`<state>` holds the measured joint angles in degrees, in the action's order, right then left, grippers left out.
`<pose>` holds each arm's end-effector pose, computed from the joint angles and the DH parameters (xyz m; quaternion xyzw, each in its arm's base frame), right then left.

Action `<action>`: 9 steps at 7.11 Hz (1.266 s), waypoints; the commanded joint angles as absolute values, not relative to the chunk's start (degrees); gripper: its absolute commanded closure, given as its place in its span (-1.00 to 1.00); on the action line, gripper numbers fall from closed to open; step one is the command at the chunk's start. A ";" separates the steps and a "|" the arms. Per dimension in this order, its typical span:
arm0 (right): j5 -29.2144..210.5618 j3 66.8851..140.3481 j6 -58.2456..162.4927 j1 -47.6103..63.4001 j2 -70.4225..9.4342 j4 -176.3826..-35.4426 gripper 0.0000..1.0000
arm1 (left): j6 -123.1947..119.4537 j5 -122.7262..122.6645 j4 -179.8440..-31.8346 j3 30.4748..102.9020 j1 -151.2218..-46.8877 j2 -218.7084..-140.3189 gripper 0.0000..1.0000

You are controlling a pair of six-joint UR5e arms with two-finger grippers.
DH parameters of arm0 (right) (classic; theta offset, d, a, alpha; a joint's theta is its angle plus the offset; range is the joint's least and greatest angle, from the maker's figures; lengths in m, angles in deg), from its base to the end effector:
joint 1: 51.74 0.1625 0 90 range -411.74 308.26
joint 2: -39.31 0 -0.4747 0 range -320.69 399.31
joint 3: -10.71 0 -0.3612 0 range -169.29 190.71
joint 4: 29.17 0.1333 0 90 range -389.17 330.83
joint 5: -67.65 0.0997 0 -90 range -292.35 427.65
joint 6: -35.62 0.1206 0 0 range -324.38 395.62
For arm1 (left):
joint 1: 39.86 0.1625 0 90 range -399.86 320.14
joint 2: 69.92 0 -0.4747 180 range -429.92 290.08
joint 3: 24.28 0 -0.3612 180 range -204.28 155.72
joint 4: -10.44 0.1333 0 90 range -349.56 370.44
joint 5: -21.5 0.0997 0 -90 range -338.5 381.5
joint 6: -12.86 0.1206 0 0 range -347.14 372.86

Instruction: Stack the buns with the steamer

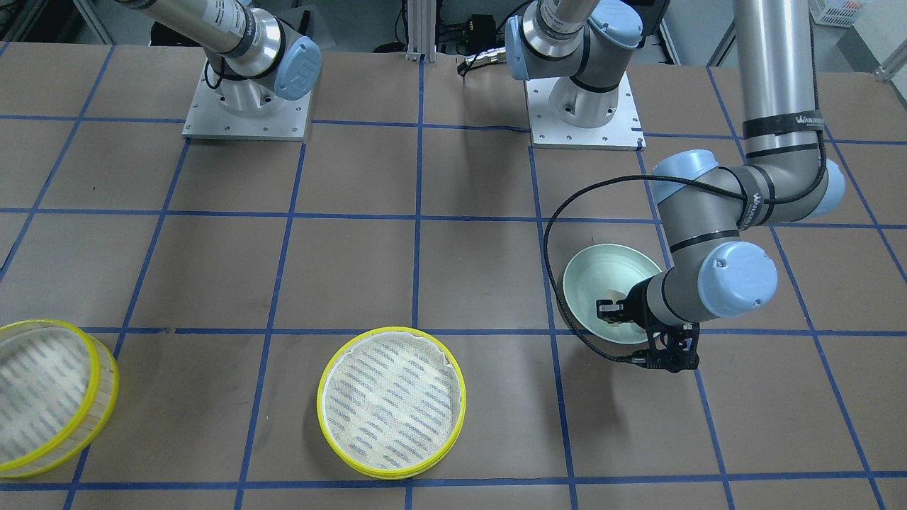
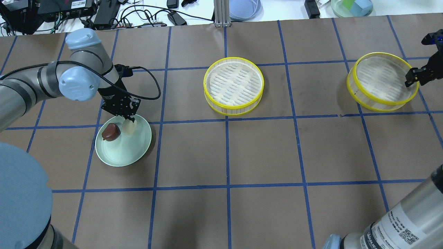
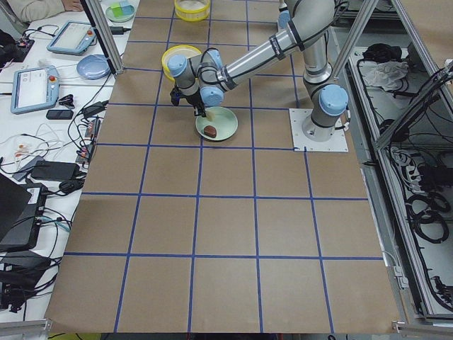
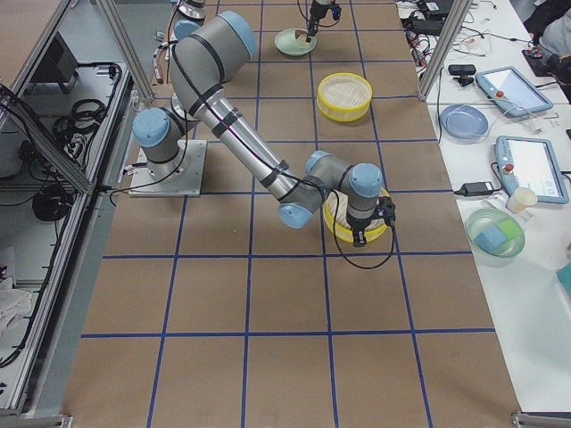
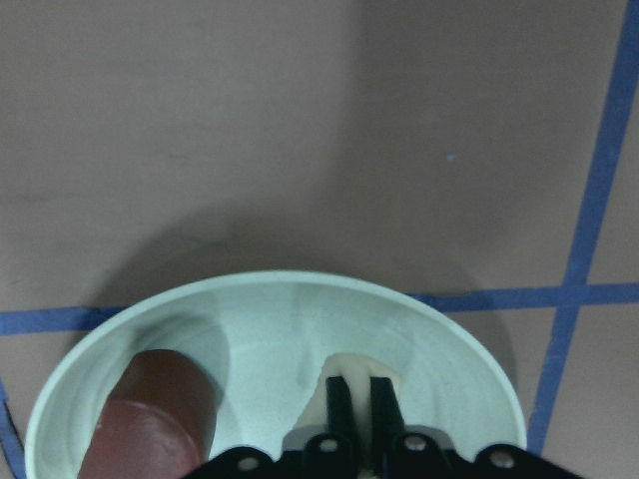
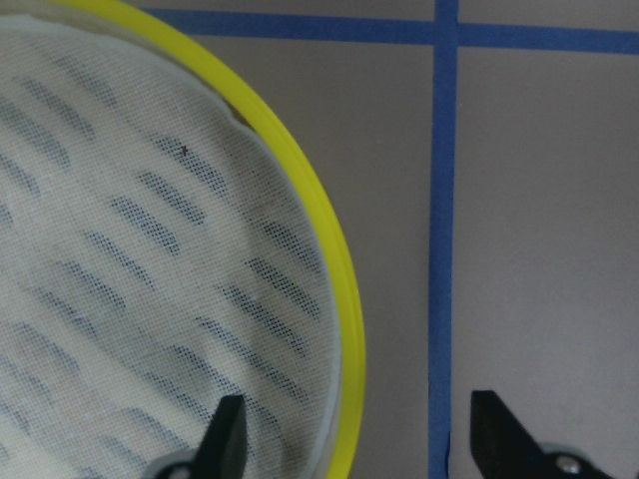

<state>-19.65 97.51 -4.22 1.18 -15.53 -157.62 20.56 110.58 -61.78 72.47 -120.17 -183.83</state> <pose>-0.3066 -0.6363 0.2510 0.0254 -0.9978 0.0589 0.0168 -0.0368 -0.5880 0.2725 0.0182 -0.9935 -0.1097 0.0248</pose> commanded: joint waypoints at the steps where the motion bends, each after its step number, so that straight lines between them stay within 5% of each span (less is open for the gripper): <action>1: -20.06 97.55 -6.29 1.17 -15.44 -156.88 0.65 | 8.79 100.95 -62.95 65.05 -121.07 -181.99 1.00; 2: -20.50 97.55 -6.13 1.17 -15.70 -156.87 1.00 | 2.46 97.82 -62.08 63.19 -122.38 -182.50 1.00; 9: -21.03 97.81 -1.49 2.92 -20.79 -156.26 1.00 | -14.03 75.21 -44.14 63.52 -132.49 -194.54 1.00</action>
